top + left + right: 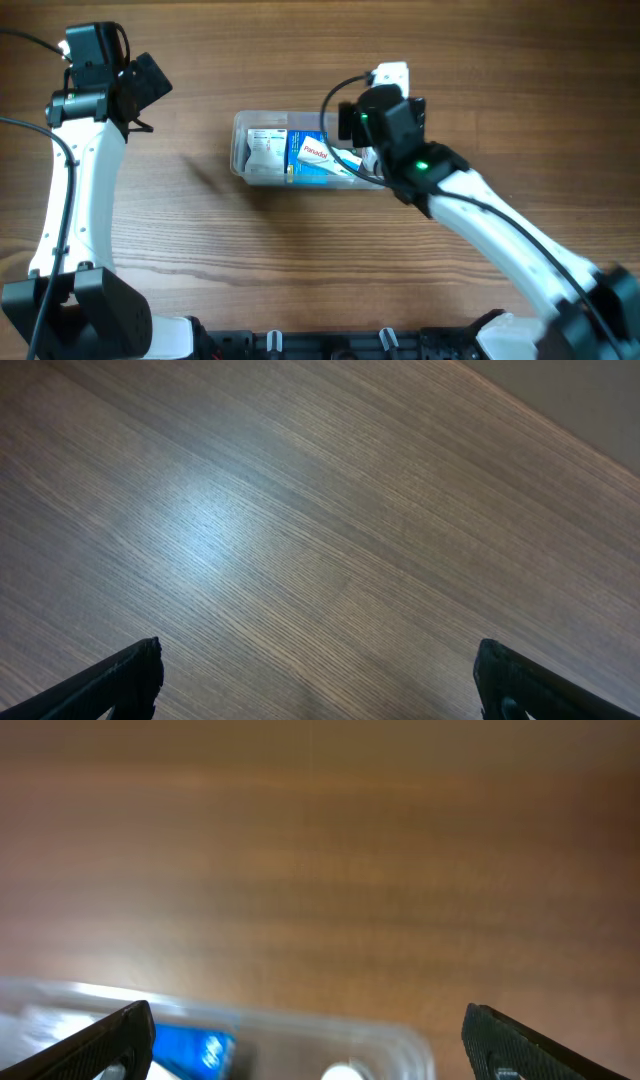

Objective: Pack container

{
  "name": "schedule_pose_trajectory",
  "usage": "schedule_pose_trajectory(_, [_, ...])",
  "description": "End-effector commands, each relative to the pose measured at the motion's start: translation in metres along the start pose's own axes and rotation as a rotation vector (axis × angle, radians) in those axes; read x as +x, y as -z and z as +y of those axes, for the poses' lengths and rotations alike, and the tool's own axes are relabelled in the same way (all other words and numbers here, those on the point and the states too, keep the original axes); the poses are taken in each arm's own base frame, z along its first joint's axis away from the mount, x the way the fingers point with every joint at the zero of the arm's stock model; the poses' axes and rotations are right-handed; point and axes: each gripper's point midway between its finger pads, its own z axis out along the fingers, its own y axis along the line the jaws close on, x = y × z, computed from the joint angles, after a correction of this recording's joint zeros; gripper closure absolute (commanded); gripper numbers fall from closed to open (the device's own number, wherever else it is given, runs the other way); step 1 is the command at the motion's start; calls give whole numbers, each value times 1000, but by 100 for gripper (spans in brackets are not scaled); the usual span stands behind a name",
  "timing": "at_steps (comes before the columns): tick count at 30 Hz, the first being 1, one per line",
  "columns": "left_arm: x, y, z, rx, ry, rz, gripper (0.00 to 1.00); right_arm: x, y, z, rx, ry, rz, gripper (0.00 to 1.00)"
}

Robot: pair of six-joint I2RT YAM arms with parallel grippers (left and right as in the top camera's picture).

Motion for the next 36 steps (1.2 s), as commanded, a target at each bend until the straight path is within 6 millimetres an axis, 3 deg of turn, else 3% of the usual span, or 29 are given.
schedule_pose_trajectory(1, [-6,5,1,0,2,-20,0,-58,61,-14,-20,-63,-167,0])
schedule_pose_trajectory(4, [-6,5,1,0,2,-20,0,-75,112,-29,-41,-96,-233,0])
schedule_pose_trajectory(7, [-6,5,1,0,2,-20,0,-78,166,-51,-55,-116,-277,0])
schedule_pose_trajectory(11, [-6,5,1,0,2,-20,0,-64,226,-81,-69,-133,-317,0])
schedule_pose_trajectory(14, [-6,5,1,0,2,-20,0,-39,267,-107,-72,-138,-327,0])
schedule_pose_trajectory(20, [-6,5,1,0,2,-20,0,-11,323,-140,-104,-184,-425,0])
schedule_pose_trajectory(27, [-6,5,1,0,2,-20,0,2,374,-166,-155,-262,-598,0])
schedule_pose_trajectory(32, [-6,5,1,0,2,-20,0,16,396,-180,-180,-296,-675,0])
schedule_pose_trajectory(36, [-6,5,1,0,2,-20,0,21,396,-182,-176,-290,-658,0])
